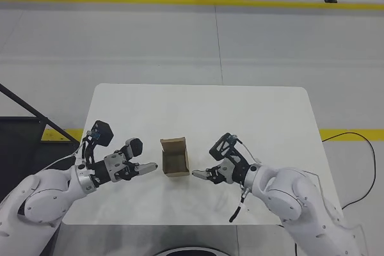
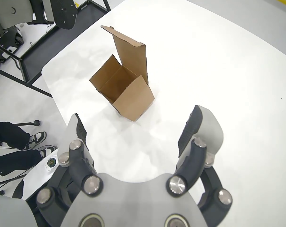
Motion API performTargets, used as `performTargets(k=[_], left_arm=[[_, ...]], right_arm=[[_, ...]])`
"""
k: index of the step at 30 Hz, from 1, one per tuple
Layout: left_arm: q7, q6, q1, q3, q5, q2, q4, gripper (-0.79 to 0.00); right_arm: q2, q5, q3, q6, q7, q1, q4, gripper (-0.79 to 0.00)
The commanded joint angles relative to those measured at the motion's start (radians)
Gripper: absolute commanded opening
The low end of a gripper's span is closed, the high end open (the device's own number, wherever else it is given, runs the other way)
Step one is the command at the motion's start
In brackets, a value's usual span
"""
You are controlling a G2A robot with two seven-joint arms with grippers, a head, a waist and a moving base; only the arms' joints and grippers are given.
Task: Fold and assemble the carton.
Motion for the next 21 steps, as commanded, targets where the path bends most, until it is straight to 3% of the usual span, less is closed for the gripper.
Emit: performTargets(k=[1,4,8,10,15,16,17,18,19,20,21], left_arm=[[0.000,0.000,0.000,0.000,0.000,0.000,0.000,0.000],[-0.004,0.027,-0.003,0.002,0.022,-0.001,-0.008,0.000],[-0.022,0.224,-0.033,0.025,0.038,-0.009,-0.015,0.000],[-0.062,0.269,-0.048,0.043,0.029,-0.012,-0.009,0.000],[-0.106,0.358,-0.041,0.042,-0.048,-0.018,0.009,0.000],[-0.113,0.364,-0.036,0.033,-0.078,-0.018,0.013,-0.046],[-0.114,0.362,-0.030,0.021,-0.101,-0.019,0.015,-0.219],[-0.120,0.362,-0.020,0.010,-0.130,-0.020,0.020,-0.502],[-0.125,0.362,-0.011,-0.001,-0.158,-0.020,0.022,-0.785],[-0.136,0.360,-0.002,-0.010,-0.182,-0.020,0.024,-0.785],[-0.142,0.358,0.006,-0.020,-0.194,-0.020,0.026,-0.785]], right_arm=[[-0.004,0.025,-0.008,-0.018,-0.007,0.011,0.015,0.000],[-0.013,0.059,-0.024,0.003,-0.009,0.035,0.035,0.000],[-0.025,0.166,-0.033,0.046,0.009,0.069,0.080,0.000],[-0.032,0.224,-0.040,0.078,0.037,0.091,0.105,0.000],[-0.044,0.375,-0.053,0.000,0.103,0.152,0.186,0.000],[-0.045,0.390,-0.052,-0.017,0.105,0.158,0.200,0.000],[-0.046,0.398,-0.053,-0.031,0.107,0.163,0.210,-0.120],[-0.047,0.407,-0.055,-0.047,0.111,0.167,0.216,-0.471],[-0.047,0.412,-0.058,-0.061,0.120,0.171,0.223,-0.656],[-0.047,0.409,-0.061,-0.067,0.128,0.176,0.229,-0.785],[-0.048,0.405,-0.066,-0.068,0.140,0.181,0.231,-0.785]])
